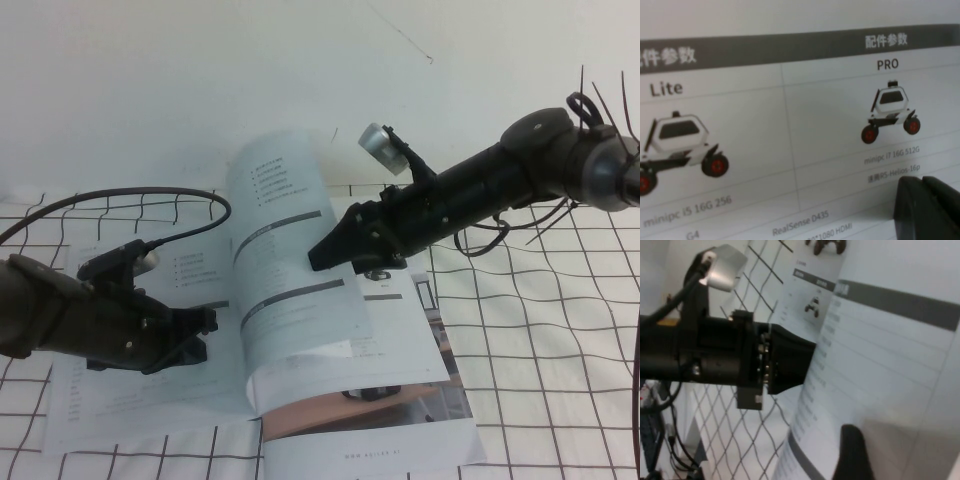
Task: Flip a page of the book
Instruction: Open the closed book
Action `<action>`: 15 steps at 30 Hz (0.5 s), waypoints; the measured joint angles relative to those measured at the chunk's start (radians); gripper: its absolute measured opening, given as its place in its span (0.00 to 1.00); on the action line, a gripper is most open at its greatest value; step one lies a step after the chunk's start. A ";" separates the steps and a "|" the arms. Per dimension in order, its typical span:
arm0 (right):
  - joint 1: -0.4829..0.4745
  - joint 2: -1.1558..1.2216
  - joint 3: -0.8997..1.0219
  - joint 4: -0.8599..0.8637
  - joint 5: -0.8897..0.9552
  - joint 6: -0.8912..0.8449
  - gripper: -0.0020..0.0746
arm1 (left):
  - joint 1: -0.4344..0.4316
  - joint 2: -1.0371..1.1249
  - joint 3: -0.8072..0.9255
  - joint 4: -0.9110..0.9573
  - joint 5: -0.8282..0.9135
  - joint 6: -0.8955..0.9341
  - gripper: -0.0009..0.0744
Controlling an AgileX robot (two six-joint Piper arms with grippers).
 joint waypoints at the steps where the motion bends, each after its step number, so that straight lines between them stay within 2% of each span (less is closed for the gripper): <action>1: 0.000 0.000 0.000 0.022 0.012 -0.013 0.62 | 0.000 0.000 0.000 -0.004 0.000 0.000 0.01; 9: 0.002 0.000 0.000 0.227 0.069 -0.097 0.62 | 0.004 -0.009 0.000 -0.017 0.008 0.016 0.01; 15: 0.026 0.000 -0.002 0.287 0.071 -0.141 0.62 | -0.001 -0.058 0.011 -0.010 -0.006 0.023 0.01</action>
